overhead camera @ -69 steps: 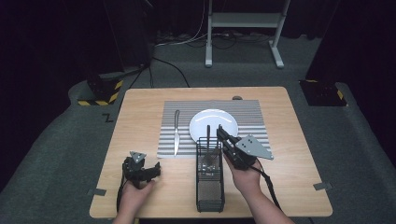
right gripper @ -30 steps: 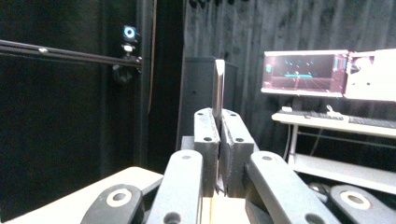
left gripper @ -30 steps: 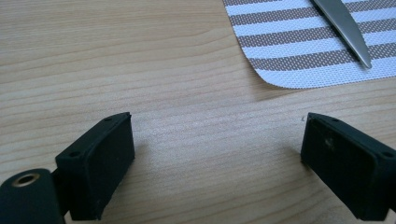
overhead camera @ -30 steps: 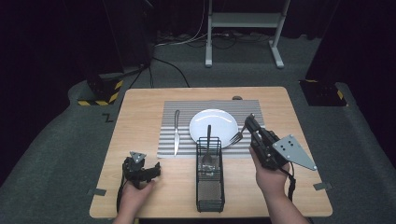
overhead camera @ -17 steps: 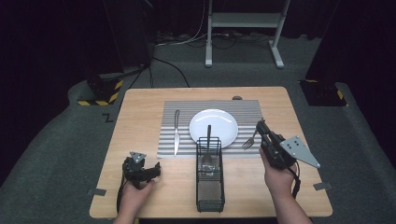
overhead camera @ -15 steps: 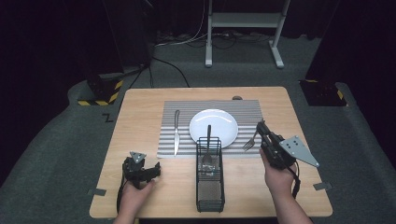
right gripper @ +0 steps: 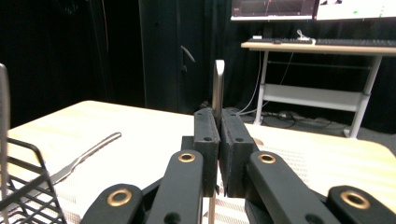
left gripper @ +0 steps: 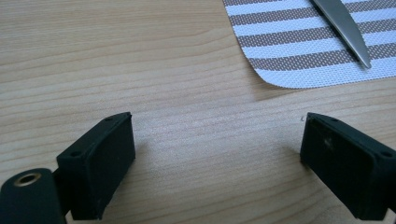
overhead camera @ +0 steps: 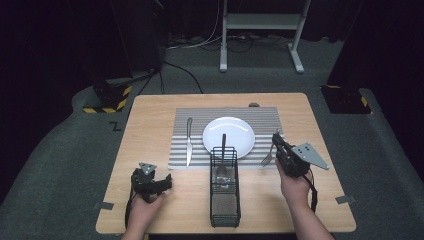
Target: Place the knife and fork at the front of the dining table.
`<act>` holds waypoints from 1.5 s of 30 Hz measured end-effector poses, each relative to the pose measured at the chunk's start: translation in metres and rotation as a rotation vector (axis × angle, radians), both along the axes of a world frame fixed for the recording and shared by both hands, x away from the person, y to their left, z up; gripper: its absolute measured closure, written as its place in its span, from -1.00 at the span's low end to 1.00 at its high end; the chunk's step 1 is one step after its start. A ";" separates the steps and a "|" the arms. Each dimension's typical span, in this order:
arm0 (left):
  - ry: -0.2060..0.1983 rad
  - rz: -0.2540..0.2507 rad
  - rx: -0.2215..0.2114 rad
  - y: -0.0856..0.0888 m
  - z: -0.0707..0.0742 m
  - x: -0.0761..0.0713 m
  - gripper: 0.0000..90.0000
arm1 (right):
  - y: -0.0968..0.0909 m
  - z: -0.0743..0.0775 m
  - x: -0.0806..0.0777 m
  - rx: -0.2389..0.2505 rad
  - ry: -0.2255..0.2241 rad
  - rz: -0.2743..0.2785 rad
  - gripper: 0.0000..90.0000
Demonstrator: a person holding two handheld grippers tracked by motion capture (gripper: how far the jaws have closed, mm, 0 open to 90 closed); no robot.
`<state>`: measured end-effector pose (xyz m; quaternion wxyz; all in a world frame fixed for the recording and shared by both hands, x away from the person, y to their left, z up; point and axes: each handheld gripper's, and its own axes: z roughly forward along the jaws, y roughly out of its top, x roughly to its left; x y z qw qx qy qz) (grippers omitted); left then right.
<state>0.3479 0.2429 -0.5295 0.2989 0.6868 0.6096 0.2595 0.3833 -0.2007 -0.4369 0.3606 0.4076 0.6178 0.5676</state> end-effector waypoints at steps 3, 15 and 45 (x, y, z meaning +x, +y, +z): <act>0.000 0.000 0.001 0.000 0.000 0.000 -0.78 | 0.001 -0.003 0.006 -0.006 0.016 -0.004 0.92; 0.000 -0.001 0.000 0.000 0.000 0.000 -0.77 | 0.006 -0.010 0.041 0.010 0.078 -0.021 0.92; -0.003 -0.006 -0.005 -0.002 0.000 -0.005 -0.77 | 0.018 -0.049 0.145 0.034 0.314 -0.107 0.86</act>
